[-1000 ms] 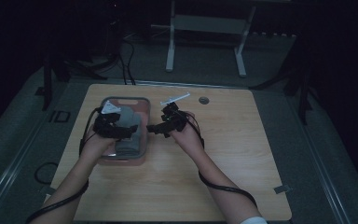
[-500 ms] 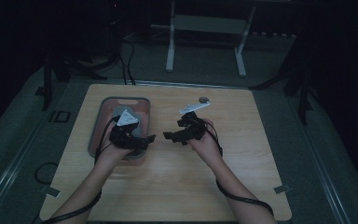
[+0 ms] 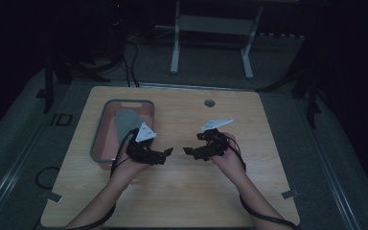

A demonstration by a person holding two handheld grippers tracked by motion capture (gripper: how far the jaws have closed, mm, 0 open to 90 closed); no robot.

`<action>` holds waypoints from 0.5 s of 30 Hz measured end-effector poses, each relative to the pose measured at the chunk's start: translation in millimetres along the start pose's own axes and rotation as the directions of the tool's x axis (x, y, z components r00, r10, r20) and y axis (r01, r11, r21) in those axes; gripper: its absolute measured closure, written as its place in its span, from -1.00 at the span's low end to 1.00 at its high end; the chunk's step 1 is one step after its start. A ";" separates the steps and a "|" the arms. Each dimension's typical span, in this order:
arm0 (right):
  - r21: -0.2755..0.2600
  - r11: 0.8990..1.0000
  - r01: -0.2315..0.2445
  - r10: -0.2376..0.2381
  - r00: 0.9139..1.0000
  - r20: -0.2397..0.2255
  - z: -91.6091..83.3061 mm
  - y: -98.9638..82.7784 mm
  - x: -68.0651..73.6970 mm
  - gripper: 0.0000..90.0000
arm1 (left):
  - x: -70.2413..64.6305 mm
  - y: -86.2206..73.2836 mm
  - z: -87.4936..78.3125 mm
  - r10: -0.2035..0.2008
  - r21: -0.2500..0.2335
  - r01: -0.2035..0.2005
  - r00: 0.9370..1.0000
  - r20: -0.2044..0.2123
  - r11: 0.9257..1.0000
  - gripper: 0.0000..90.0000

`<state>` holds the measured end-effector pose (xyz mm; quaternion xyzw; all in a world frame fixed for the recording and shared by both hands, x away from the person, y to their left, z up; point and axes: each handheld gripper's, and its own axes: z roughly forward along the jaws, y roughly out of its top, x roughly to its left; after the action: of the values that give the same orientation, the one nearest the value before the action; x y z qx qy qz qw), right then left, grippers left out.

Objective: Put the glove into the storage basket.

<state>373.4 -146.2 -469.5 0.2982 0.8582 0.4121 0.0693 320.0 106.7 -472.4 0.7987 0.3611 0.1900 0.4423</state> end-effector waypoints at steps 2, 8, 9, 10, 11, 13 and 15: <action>0.004 1.000 0.017 -0.017 1.000 0.013 -4.8 -8.1 -2.6 -0.64 | -5.0 -3.2 3.5 0.015 -0.002 -0.015 1.000 0.001 1.000 -0.67; 0.039 0.999 0.006 -0.006 1.000 0.019 -11.9 -36.4 -14.8 -0.63 | -21.2 -9.4 14.8 0.041 -0.026 -0.041 0.999 0.029 0.999 -0.67; 0.049 0.999 0.002 -0.003 1.000 0.018 -12.3 -41.4 -16.8 -0.63 | -25.1 -9.5 15.7 0.067 -0.030 -0.067 0.998 0.019 0.997 -0.67; 0.053 0.999 -0.005 0.004 1.000 0.019 -12.8 -46.2 -18.9 -0.63 | -28.3 -9.4 16.8 0.082 -0.026 -0.081 0.996 0.027 0.996 -0.67; 0.054 0.998 -0.012 0.012 1.000 0.019 -13.5 -50.9 -21.4 -0.63 | -31.2 -9.6 18.2 0.081 -0.029 -0.079 0.996 0.046 0.996 -0.67; 0.052 0.998 -0.026 0.025 1.000 0.014 -15.7 -59.2 -25.1 -0.63 | -36.4 -11.2 22.8 0.089 -0.019 -0.088 0.994 0.062 0.996 -0.67; 0.052 0.998 -0.031 0.030 0.999 0.013 -17.2 -66.4 -27.4 -0.63 | -40.1 -14.5 28.9 0.100 -0.006 -0.100 0.992 0.070 0.995 -0.67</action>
<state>359.3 -205.3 -511.5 0.3154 0.8636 0.3886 0.0605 305.3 65.4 -499.4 0.8215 0.3045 0.1841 0.4455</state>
